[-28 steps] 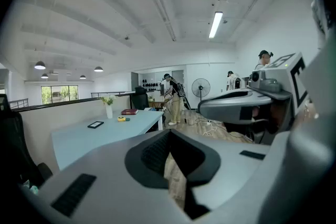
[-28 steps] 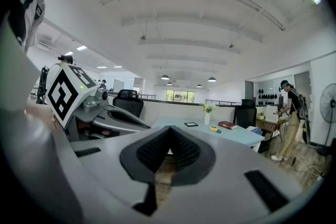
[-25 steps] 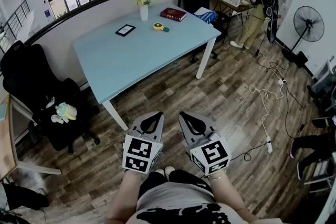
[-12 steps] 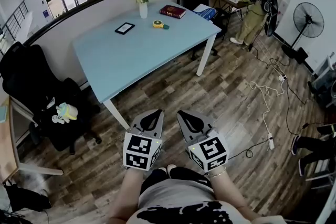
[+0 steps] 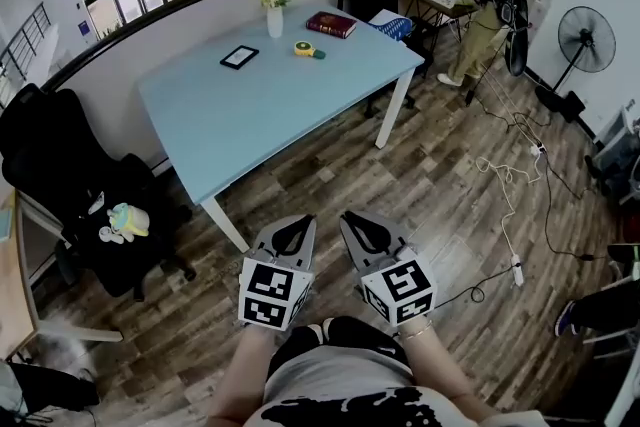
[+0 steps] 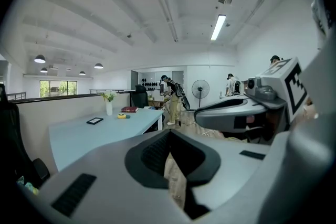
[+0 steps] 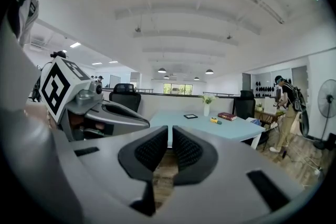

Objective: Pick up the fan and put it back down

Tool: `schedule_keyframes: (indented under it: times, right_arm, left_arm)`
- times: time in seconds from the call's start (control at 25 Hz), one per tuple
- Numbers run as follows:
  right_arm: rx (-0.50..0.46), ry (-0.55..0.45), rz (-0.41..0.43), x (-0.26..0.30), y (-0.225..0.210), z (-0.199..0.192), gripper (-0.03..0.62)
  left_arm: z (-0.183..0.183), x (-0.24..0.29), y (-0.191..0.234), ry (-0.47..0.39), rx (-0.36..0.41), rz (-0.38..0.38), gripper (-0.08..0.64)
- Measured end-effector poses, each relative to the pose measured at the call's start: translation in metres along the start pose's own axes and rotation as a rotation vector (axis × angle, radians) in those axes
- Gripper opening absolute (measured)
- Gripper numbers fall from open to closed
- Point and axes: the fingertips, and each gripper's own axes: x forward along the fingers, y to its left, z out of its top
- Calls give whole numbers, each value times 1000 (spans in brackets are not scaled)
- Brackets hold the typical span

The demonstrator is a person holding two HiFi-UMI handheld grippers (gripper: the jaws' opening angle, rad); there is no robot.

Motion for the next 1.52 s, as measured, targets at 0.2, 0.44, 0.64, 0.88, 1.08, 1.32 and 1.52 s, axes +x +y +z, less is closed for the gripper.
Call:
schedule_keyframes:
  times: [0.2, 0.44, 0.64, 0.88, 1.08, 1.32, 1.52]
  right_arm:
    - [-8, -4, -22, 10, 5, 4, 139]
    - [-40, -59, -57, 6, 1, 13, 256]
    - [-25, -55, -73, 17, -16, 7, 387]
    - [-4, -28, -34, 42, -42, -3, 433]
    - [3, -27, 19, 76, -81, 0, 433]
    - [7, -65, 49, 106, -138, 16, 431]
    - [6, -79, 89, 121, -172, 24, 431]
  left_arm:
    - [-1, -3, 7, -6, 7, -31, 11]
    - [-9, -2, 10, -9, -14, -48, 11]
    - [-12, 8, 18, -5, -27, -35, 11]
    - [-11, 38, 33, 9, -47, -1, 11]
    - [3, 82, 55, 8, -52, 38, 11]
    - [32, 137, 76, -2, -36, 85, 11]
    - [51, 171, 84, -18, -49, 129, 11]
